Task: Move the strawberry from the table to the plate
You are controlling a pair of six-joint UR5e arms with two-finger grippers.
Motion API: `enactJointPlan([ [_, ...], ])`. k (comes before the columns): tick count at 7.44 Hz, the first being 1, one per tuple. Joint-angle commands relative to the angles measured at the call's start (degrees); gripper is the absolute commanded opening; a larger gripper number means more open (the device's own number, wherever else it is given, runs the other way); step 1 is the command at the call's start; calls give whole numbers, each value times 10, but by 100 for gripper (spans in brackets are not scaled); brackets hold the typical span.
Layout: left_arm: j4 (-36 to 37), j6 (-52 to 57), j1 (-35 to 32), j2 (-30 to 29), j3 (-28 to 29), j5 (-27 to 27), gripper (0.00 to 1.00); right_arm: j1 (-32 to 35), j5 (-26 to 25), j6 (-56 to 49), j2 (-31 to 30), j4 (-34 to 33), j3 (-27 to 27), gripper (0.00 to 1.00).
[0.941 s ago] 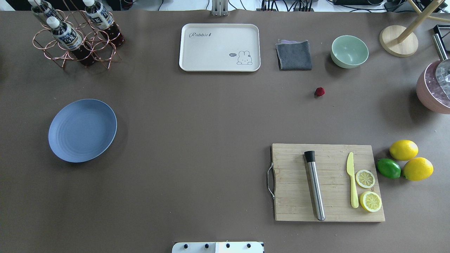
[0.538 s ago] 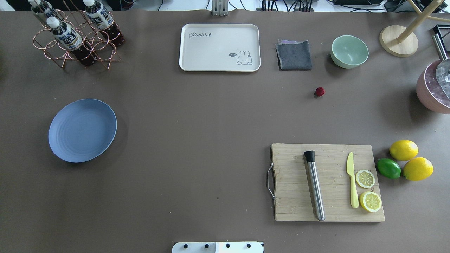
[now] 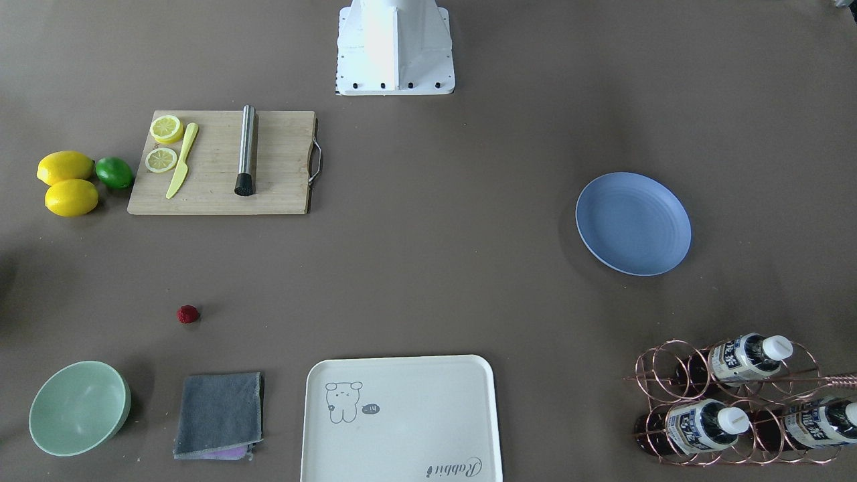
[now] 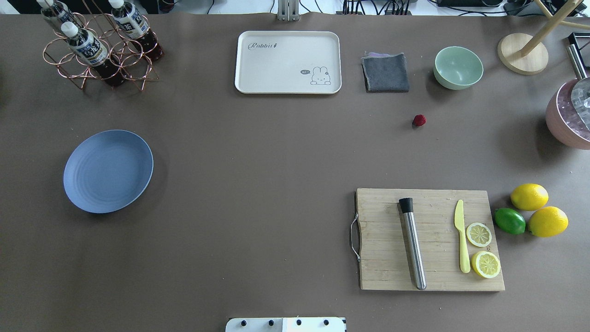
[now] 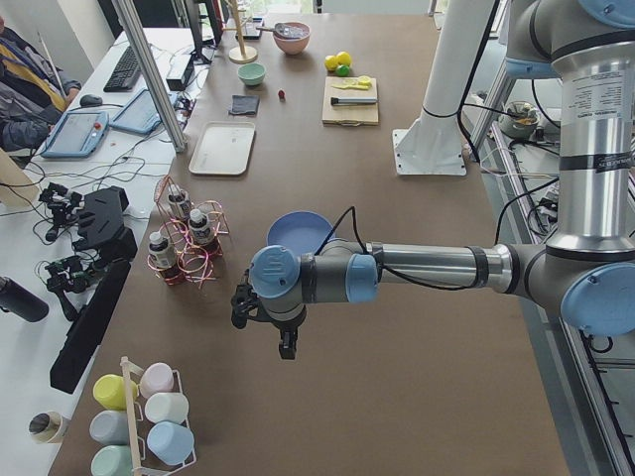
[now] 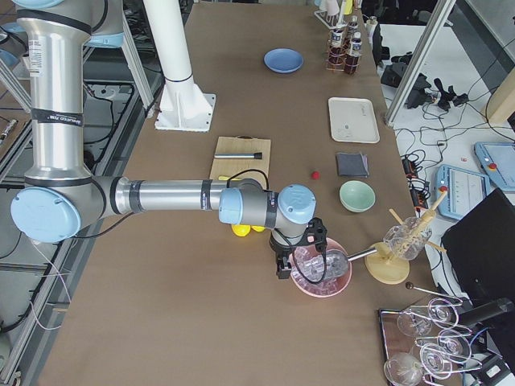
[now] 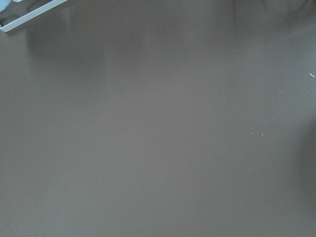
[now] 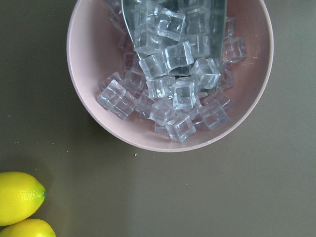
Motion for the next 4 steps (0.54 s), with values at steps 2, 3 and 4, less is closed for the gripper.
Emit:
enactJointPlan([
  [2, -5, 0, -5, -1, -7, -49, 97, 0, 2, 0, 0, 0, 0, 100],
  [3, -4, -4, -5, -1, -13, -49, 96, -1, 9, 1, 0, 0, 0, 100],
  [4, -9, -24, -6, 2, -19, -50, 97, -1, 23, 2, 0, 1, 0, 100],
])
